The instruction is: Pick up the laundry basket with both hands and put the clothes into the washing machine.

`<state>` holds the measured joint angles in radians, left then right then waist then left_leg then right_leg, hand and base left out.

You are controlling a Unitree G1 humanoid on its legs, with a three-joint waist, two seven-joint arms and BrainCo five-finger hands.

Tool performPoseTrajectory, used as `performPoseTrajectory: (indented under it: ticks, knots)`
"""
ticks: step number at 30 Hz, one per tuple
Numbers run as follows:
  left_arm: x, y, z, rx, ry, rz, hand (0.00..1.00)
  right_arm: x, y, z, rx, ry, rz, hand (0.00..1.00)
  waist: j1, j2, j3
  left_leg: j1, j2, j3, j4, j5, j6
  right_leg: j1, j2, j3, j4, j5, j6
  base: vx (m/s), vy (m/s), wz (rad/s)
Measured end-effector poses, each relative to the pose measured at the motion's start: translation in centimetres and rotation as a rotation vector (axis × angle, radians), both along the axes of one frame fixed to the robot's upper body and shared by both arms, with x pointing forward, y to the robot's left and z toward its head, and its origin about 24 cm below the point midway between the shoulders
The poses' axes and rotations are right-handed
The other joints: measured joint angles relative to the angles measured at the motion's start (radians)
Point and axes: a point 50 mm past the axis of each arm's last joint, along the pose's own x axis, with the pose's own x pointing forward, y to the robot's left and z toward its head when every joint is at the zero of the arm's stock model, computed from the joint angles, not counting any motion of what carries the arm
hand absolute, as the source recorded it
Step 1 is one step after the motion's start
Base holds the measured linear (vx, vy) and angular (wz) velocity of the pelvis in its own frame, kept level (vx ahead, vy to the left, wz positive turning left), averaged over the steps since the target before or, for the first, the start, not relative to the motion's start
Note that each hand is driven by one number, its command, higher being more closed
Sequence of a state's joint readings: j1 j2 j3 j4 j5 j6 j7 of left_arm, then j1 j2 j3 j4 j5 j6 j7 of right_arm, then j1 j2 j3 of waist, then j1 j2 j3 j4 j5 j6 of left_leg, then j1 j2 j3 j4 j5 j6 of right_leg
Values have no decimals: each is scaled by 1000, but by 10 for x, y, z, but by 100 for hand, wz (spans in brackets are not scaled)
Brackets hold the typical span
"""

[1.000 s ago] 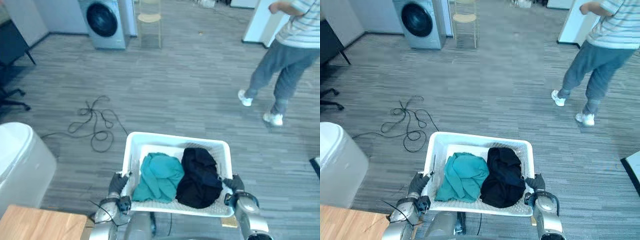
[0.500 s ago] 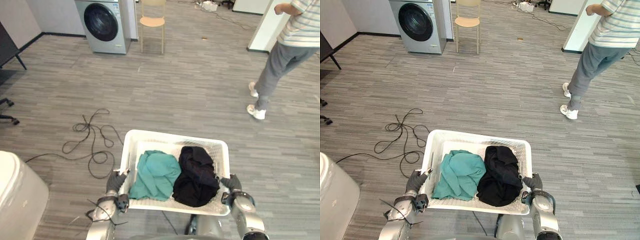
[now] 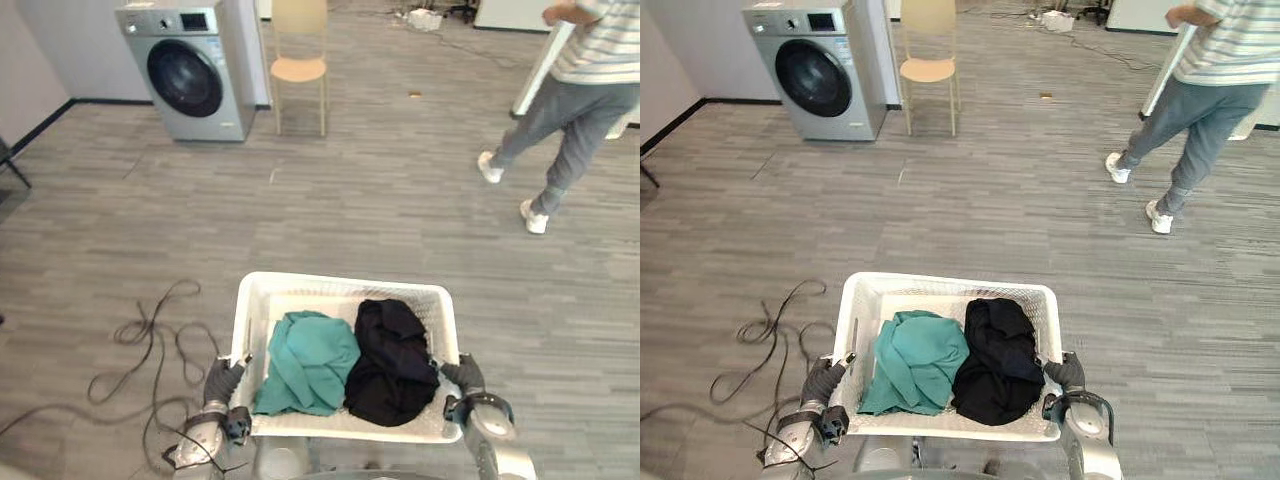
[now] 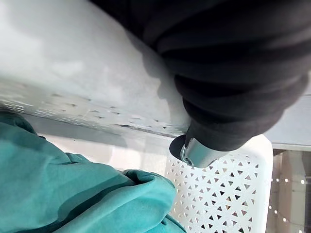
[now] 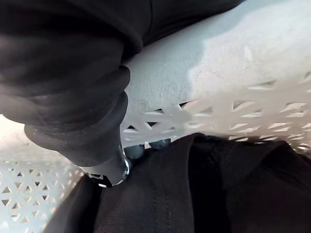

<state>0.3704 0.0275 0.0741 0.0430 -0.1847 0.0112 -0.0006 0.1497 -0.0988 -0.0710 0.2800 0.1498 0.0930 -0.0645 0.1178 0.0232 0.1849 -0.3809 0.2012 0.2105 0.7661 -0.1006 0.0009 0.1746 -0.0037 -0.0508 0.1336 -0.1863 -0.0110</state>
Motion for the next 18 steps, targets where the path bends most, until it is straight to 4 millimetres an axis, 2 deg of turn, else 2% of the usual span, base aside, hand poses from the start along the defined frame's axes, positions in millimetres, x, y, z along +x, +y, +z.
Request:
performPoseTrajectory:
  ticks: [1, 2, 3, 4, 5, 6, 7, 8, 9, 10, 11, 13, 14, 15, 16, 17, 18]
  knots:
    - [1, -3, 1, -13, -11, 7, 100, 4, -3, 4, -15, -15, 5, 100, 6, 11, -11, 33, -13, 6, -364, 41, -57, 41, -18, 15, -16, -32, 27, 785, 230, -59]
    - [1, -6, 2, -22, -15, 8, 100, 5, -5, 6, -24, -23, 6, 100, 5, 24, -20, 42, -12, 9, -487, 64, -88, 60, -20, 20, -26, -49, 43, 795, 304, -47]
    - [3, -6, 2, -21, -15, 8, 100, 6, -6, 6, -25, -25, 2, 100, 4, 19, -31, 51, -33, 48, -476, 192, -33, 108, -47, 31, -35, -87, 74, 782, 342, -10]
    - [5, -5, 0, -18, -3, 8, 100, 5, -4, 4, -20, -15, 1, 100, -10, -31, -43, 56, -80, 66, -408, 133, 63, 135, -111, 28, -17, -80, 86, 782, 345, -2]
    - [5, -6, 0, -19, -1, 8, 100, 6, -6, 4, -23, -14, -1, 100, -19, -44, -46, 57, -96, 72, -366, 97, 89, 134, -132, 32, 12, -67, 100, 806, 344, 15]
    - [4, -7, -1, -18, 3, 9, 100, 6, -9, 3, -33, -10, -7, 100, -20, -58, -48, 83, -126, 79, -309, 21, 111, 110, -165, 52, 159, -48, 117, 833, 379, 14]
    - [5, -10, -2, -18, 11, -10, 100, 5, -12, -2, -27, 17, -26, 100, -30, -73, -44, 158, -163, 84, -317, -27, 129, 35, -192, 87, 416, 21, 154, 805, 384, 20]
    - [7, -12, -3, -15, 17, -24, 100, 3, -14, -6, -22, 34, -39, 100, -36, -77, -42, 201, -183, 81, -338, -51, 128, -16, -197, 111, 564, 102, 178, 750, 356, 32]
    - [8, -15, -4, -10, 29, -39, 100, -3, -14, -11, -16, 56, -49, 100, -48, -84, -42, 287, -216, 70, -376, -87, 123, -128, -198, 137, 849, 204, 179, 546, 238, 31]
    - [8, -15, -4, -6, 33, -38, 100, -5, -13, -11, -18, 56, -49, 100, -55, -83, -41, 324, -228, 60, -387, -101, 121, -181, -192, 140, 965, 205, 171, 838, 278, 47]
    - [8, -13, -4, 6, 40, -47, 100, -9, -12, -10, -15, 50, -54, 100, -74, -63, -34, 441, -236, 32, -451, -121, 108, -322, -163, 104, 1141, 155, 161, 670, 178, 41]
    - [8, -12, -4, 16, 37, -55, 100, -11, -10, -10, -5, 50, -56, 100, -83, -48, -36, 508, -236, 8, -505, -124, 103, -403, -172, 35, 1107, 96, 122, 546, 106, 40]
    - [12, -11, -1, 25, 26, -65, 100, -11, -8, -11, 7, 48, -69, 100, -101, -44, -34, 565, -235, -16, -547, -136, 82, -471, -191, -29, 1009, 48, 108, 548, 49, 54]
    - [15, -12, 1, 34, 19, -81, 100, -14, -8, -12, 16, 49, -84, 100, -105, -36, -28, 609, -234, -36, -571, -150, 60, -514, -208, -88, 854, 27, 94, 542, 21, 54]
    - [18, -12, 1, 38, 16, -93, 100, -15, -9, -11, 19, 46, -95, 100, -104, -45, -34, 632, -229, -44, -579, -160, 53, -524, -209, -119, 752, 27, 91, 560, -46, 52]
    - [23, -14, 5, 46, 0, -113, 100, -17, -10, -9, 25, 33, -116, 100, -102, -32, -28, 679, -210, -46, -585, -202, 32, -522, -192, -208, 435, 64, 76, 458, -83, 32]
    - [25, -13, 6, 49, -5, -113, 100, -16, -9, -8, 27, 26, -117, 100, -101, -34, -30, 700, -203, -43, -589, -222, 24, -516, -179, -225, 295, 99, 73, 598, -150, 31]
